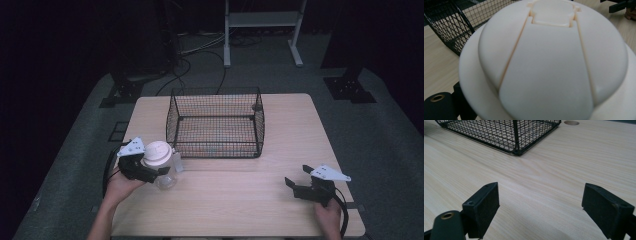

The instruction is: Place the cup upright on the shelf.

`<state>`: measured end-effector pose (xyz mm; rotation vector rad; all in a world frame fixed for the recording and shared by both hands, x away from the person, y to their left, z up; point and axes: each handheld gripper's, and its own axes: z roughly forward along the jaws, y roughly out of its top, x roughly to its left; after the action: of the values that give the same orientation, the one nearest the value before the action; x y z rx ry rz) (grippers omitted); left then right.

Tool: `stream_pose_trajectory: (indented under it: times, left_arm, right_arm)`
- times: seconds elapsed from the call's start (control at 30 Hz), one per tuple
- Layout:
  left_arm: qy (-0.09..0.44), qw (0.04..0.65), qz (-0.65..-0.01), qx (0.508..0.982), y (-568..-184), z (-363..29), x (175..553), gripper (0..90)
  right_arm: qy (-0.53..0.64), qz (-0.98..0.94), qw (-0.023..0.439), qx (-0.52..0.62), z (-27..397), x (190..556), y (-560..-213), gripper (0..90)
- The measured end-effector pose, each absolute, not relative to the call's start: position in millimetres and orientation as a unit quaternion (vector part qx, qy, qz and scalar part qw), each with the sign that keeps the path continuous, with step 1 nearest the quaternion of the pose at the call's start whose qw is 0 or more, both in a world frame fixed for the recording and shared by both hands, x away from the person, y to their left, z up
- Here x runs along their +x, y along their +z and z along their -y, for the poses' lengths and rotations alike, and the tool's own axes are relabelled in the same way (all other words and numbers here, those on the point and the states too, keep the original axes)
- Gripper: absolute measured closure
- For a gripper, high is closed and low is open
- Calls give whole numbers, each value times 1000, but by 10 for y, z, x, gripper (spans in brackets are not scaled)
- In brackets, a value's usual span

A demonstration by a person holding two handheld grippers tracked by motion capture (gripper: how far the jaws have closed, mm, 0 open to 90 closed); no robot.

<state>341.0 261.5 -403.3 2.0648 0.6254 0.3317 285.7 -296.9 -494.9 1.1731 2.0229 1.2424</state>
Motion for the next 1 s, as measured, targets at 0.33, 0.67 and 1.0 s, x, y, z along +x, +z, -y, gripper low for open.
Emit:
stream_pose_trajectory:
  times: [0.33,0.67,1.0]
  left_arm:
    - [131,452,-238,850,-3989,-2566,3396,151]
    - [136,455,-220,852,-3802,-2459,3394,151]
    - [127,439,-179,871,-3539,-2099,3512,151]
  right_arm:
    - [455,-740,245,430,2970,2856,-4948,135]
    - [456,-740,244,430,2972,2857,-4947,135]
    - [457,-739,244,430,2974,2856,-4947,135]
